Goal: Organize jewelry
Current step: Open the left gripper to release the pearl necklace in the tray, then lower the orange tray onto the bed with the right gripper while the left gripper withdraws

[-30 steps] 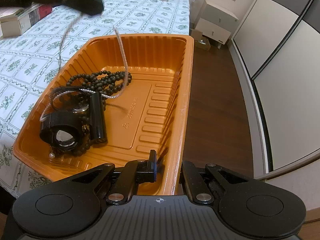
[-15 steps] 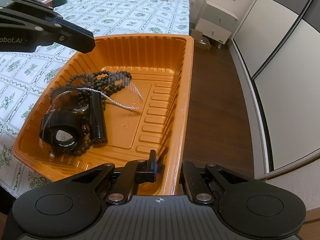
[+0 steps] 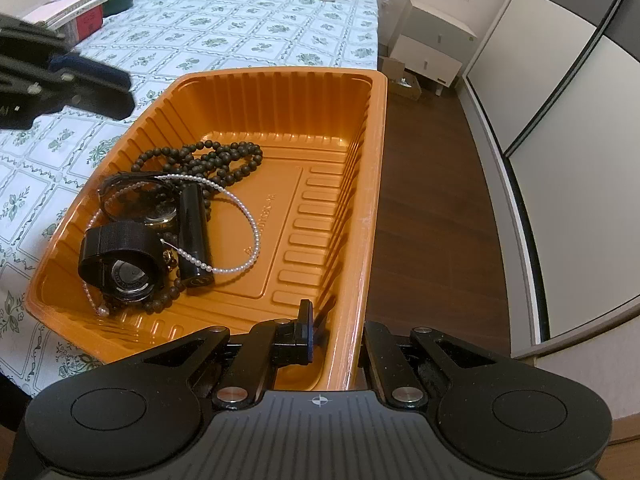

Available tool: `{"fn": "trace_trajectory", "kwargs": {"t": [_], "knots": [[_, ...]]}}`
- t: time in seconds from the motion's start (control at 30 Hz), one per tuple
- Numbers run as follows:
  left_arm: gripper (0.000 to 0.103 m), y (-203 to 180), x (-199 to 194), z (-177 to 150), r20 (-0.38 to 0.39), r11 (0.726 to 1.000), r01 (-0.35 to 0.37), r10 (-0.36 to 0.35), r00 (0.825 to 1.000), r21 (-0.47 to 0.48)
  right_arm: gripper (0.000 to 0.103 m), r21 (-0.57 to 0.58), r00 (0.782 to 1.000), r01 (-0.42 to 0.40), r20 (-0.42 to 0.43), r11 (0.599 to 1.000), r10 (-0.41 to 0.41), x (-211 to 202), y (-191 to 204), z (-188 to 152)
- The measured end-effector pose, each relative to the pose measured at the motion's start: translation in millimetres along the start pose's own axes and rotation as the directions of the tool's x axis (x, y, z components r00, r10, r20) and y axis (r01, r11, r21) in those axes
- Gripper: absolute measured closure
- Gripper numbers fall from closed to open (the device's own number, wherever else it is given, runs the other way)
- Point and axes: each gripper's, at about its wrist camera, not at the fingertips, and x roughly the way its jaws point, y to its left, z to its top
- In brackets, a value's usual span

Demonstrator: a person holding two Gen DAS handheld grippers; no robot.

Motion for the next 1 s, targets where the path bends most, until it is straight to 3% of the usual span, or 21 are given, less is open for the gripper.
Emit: {"fn": "trace_trajectory", "kwargs": {"t": [0.6,1.0], "knots": [[0.08,19.8,-18.0,-30.7,-0.022,0.996,-0.076,0.075,0.997,-0.042,0.098,0.035,0.999,-0.034,0.03,0.999,0.033,1.2,-7.2,-3.7],[0.071,43.8,-54.3,-73.3,-0.046,0.967,-0.19,0.184,0.982,-0.171,0.098,0.234,0.988,-0.153,0.044,0.96,0.147,23.0,-38.1,-16.1]]}}
